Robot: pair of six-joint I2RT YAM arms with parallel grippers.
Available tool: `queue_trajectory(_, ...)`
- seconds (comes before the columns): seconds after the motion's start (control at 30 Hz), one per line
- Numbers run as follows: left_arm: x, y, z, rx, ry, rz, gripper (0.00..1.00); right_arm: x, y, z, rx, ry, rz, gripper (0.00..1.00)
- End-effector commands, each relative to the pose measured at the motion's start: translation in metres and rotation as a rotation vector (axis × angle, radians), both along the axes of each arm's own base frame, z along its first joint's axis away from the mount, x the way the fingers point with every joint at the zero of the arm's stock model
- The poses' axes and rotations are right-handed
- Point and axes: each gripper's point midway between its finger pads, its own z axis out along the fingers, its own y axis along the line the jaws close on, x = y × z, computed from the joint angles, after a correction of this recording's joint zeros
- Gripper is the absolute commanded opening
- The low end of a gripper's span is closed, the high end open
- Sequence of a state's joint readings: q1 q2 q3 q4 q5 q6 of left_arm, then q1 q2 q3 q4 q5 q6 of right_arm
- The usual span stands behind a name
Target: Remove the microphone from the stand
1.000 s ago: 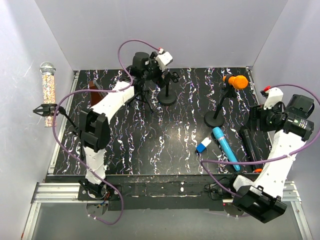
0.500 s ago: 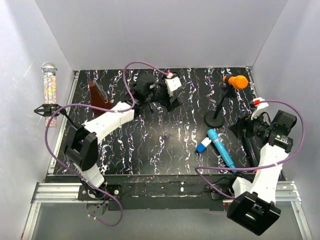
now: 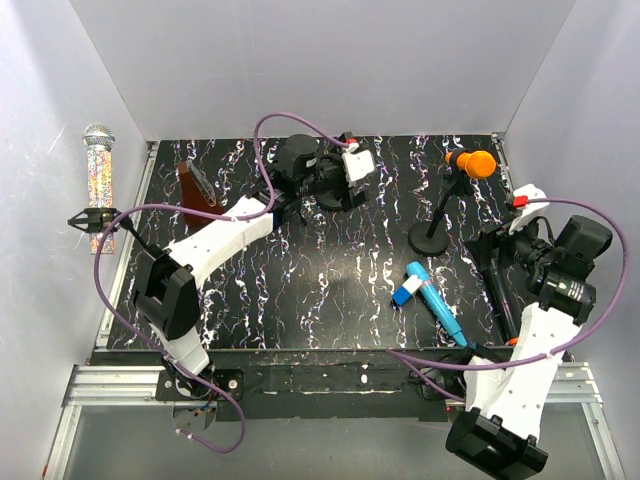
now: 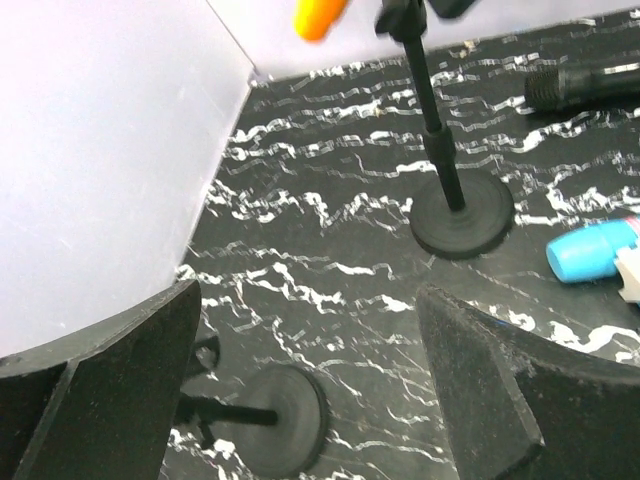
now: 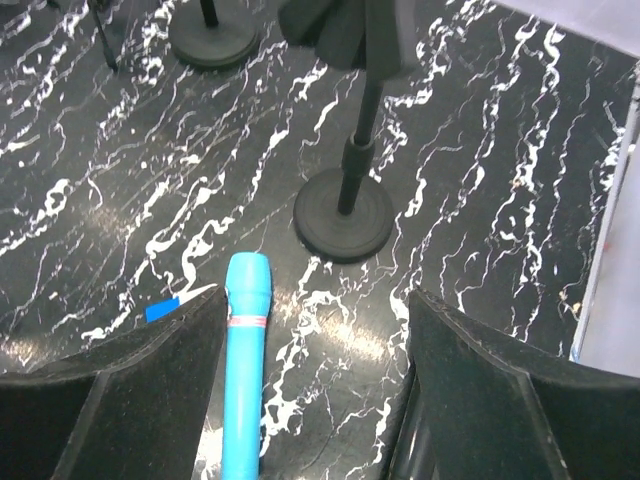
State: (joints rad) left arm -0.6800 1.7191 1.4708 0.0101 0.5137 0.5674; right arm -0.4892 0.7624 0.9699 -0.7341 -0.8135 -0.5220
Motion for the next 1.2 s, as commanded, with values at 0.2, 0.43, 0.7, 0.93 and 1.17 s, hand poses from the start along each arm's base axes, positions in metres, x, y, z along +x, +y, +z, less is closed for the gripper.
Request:
queue_trajectory(0.2,-0.030,-0.055,0.055,-0.127,0.048,-0.164,0.88,0.026,0.015,0.071,0.168,-0.177,0.052,0.79)
queue_trajectory(0.43,-0.040,-0.079,0.068,-0.159,0.060,-0.241,0.88,0.053,0.022,0.088,0.170,-0.213,0.124,0.77)
queue_trajectory(0.7,-0.057,-0.126,0.077,-0.215,0.103,-0.320,0.89,0.053,0.030,0.073,0.211,-0.164,0.163,0.70)
queue_trajectory(0.93,-0.044,-0.152,0.097,-0.336,0.065,-0.209,0.91,0.040,0.030,0.072,0.247,-0.128,0.092,0.72)
queue_trajectory(1.17,-0.038,-0.179,0.118,-0.421,-0.050,-0.156,0.91,0.018,0.032,0.072,0.262,-0.040,0.020,0.75)
